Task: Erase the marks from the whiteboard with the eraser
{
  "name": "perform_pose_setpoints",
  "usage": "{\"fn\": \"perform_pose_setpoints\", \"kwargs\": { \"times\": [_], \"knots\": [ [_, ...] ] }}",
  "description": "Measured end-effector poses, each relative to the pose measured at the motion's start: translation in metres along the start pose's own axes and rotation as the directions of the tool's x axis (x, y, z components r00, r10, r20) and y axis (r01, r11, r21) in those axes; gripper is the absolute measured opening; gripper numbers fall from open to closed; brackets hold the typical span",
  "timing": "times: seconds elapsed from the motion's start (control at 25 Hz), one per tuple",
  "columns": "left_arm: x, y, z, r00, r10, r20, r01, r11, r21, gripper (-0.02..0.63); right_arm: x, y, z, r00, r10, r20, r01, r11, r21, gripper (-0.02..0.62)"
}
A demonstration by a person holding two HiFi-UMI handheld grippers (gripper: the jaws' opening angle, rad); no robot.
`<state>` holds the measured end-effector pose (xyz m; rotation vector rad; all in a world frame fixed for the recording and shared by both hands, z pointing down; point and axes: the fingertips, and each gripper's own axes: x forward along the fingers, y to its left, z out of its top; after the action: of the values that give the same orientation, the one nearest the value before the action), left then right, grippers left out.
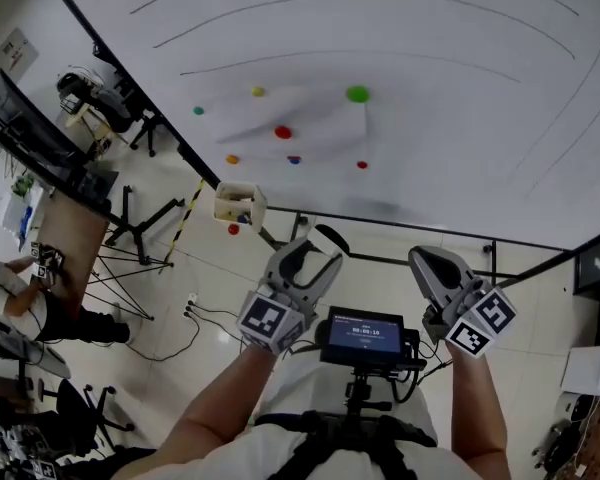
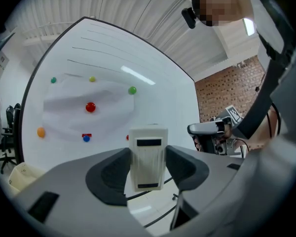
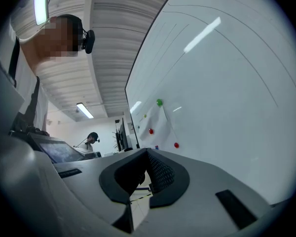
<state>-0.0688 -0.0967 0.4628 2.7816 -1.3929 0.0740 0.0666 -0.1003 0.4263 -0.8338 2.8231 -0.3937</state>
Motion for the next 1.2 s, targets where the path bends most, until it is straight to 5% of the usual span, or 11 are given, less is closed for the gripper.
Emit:
{"fn": "perform_pose_setpoints", "kwargs": {
  "times": [0.2, 0.56, 0.76, 1.08, 1.2],
  "knots": [
    [-0.013, 0.024, 0.001, 1.0, 0.029, 0.004, -0.029, 1.0, 0.004, 0.259, 0.023, 0.014, 0.011, 1.0, 0.027, -0.006, -0.027, 0.997, -0.066, 0.017],
    [-0.045, 0.11, 0.09, 0.987, 0.132, 0.089, -0.149, 0.962, 0.23, 0.259, 0.097, 0.047, 0.073, 0.99, 0.134, 0.045, -0.121, 0.968, -0.221, 0.017],
    [-0.064, 0.167, 0.13, 0.968, 0.222, 0.114, -0.25, 0.887, 0.387, 0.259, 0.133, 0.061, 0.101, 0.982, 0.169, 0.079, -0.139, 0.945, -0.294, 0.017],
    [-0.082, 0.222, 0.186, 0.94, 0.296, 0.17, -0.339, 0.747, 0.572, 0.259, 0.177, 0.064, 0.132, 0.984, 0.109, 0.138, -0.059, 0.944, -0.325, 0.017],
    [-0.091, 0.24, 0.206, 0.92, 0.357, 0.165, -0.375, 0.67, 0.64, 0.259, 0.184, 0.075, 0.142, 0.982, 0.114, 0.15, -0.057, 0.938, -0.341, 0.017]
  ]
}}
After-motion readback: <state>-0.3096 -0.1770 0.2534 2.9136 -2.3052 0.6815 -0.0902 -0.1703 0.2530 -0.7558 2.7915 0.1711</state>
